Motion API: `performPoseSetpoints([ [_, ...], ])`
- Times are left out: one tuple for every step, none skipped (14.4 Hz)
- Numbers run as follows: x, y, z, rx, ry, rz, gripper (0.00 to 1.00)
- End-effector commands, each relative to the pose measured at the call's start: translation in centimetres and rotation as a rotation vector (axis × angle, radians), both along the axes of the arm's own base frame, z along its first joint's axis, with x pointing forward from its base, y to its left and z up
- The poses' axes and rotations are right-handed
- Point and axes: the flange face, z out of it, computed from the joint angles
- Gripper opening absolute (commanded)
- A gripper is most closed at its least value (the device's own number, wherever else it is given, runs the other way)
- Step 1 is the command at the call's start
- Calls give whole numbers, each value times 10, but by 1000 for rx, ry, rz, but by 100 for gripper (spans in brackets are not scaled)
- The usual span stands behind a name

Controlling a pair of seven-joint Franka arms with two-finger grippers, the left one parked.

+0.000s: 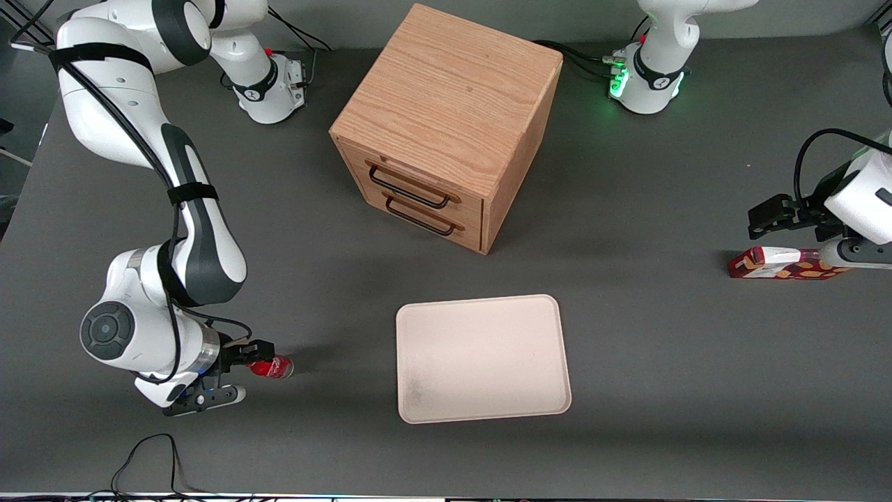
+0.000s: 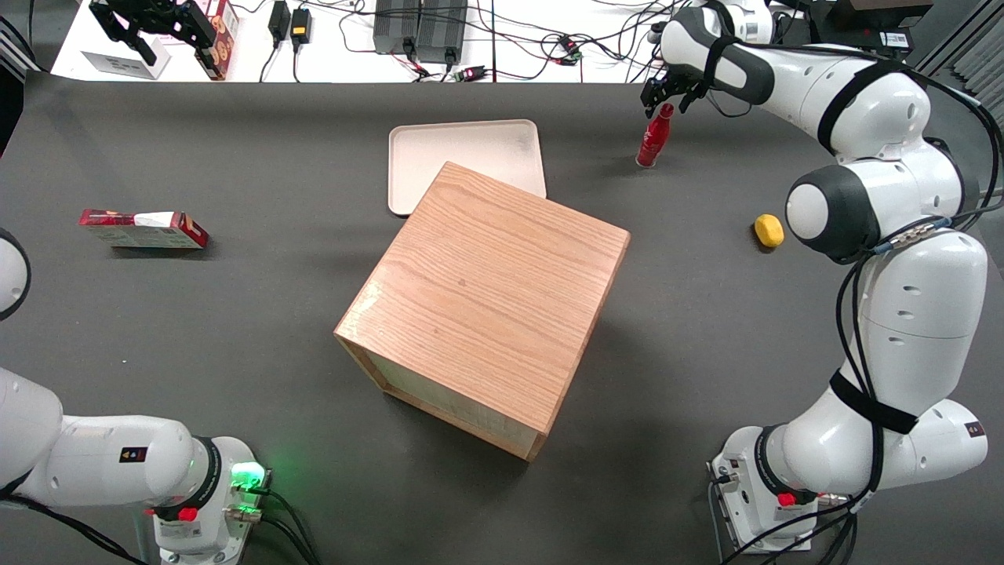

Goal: Place coke bottle on tray
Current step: 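Close the right gripper around the bottle's neck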

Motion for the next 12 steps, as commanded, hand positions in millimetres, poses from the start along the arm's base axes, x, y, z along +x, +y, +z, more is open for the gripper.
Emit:
performPoseSetpoints([
  [-3, 1, 6, -12, -14, 22, 36],
  [-3, 1, 6, -12, -14, 21, 11],
  [-3, 2, 8, -12, -15, 22, 0],
  [-3, 2, 8, -12, -15, 22, 0],
  [-3, 2, 8, -12, -15, 24, 0],
  [-4, 3, 7, -12, -14, 24, 0],
  [-4, 2, 8, -13, -15, 21, 0],
  [-4, 4, 9, -11, -18, 20, 0],
  [-3, 5, 14, -10, -26, 17, 0],
  [-2, 8, 22, -11, -37, 18, 0],
  [-2, 8, 33, -10, -46, 16, 0],
  [-3, 8, 46, -9, -46, 15, 0],
])
